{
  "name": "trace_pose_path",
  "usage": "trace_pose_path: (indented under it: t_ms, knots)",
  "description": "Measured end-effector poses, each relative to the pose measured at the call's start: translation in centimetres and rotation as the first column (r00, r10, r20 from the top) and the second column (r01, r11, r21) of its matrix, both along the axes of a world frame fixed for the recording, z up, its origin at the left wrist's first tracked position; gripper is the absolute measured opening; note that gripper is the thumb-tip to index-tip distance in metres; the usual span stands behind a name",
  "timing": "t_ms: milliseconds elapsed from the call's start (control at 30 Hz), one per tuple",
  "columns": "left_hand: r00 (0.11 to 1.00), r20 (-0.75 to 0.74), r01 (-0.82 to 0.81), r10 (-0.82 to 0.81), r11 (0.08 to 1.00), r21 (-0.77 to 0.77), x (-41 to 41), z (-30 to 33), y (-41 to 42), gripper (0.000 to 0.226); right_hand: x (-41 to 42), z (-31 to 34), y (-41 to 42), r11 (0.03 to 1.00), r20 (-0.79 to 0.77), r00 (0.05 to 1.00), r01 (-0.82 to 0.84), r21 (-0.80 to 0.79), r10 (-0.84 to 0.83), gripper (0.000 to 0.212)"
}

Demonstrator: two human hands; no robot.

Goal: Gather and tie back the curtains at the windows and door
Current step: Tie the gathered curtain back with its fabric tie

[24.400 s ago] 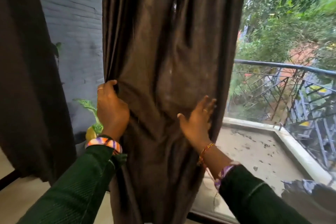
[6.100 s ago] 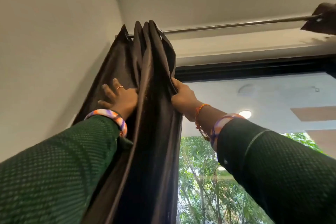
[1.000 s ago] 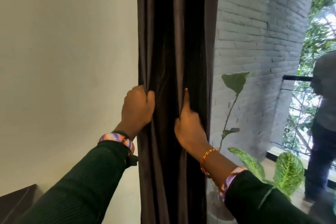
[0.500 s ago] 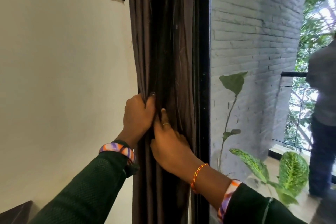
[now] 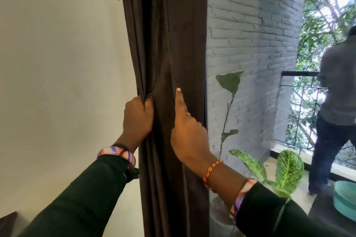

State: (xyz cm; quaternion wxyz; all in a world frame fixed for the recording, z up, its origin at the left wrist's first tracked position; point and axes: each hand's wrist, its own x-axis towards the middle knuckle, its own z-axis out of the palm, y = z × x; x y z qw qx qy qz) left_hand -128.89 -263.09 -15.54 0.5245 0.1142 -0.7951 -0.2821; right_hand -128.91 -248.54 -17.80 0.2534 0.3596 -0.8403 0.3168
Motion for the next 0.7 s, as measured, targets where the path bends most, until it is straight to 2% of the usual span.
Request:
trace_pose_path:
  t_ms: [100,233,367,433,567,667,700]
  knots:
    - [0.996,-0.012,0.084,-0.083,0.996,0.033,0.0,0.1,1.9,0.037,0.7,-0.8,-0.9,0.999,-0.017,0.999,-0.043,0.022,0.043,0.094]
    - [0.989,-0.017,0.150,-0.149,0.983,0.104,0.3,-0.1,3.3,0.032,1.1,-1.7,-1.9,0.989,0.038,0.989,-0.139,-0.057,0.141,0.099]
    - [0.979,-0.040,0.202,-0.198,0.961,0.186,1.3,0.3,3.7,0.033,1.2,-2.9,-2.4,0.985,0.037,0.986,-0.162,-0.054,0.164,0.091]
    - [0.983,-0.001,0.181,-0.182,0.975,0.129,1.7,0.4,3.7,0.039,1.5,-3.3,-2.6,0.982,0.054,0.981,-0.185,-0.043,0.187,0.086]
    - [0.993,0.112,0.044,-0.028,0.988,-0.146,2.6,0.3,2.7,0.072,2.0,-3.6,-2.3,0.979,0.091,0.976,-0.202,0.011,0.200,0.079]
    - [0.991,0.081,-0.090,0.109,0.975,-0.203,3.0,0.7,2.6,0.069,2.0,-4.0,-2.0,0.977,0.024,0.978,-0.208,0.052,0.207,0.071]
    - [0.989,0.065,-0.115,0.131,0.972,-0.204,3.3,0.9,2.9,0.074,2.0,-4.2,-2.0,0.974,0.010,0.976,-0.218,0.067,0.218,0.070]
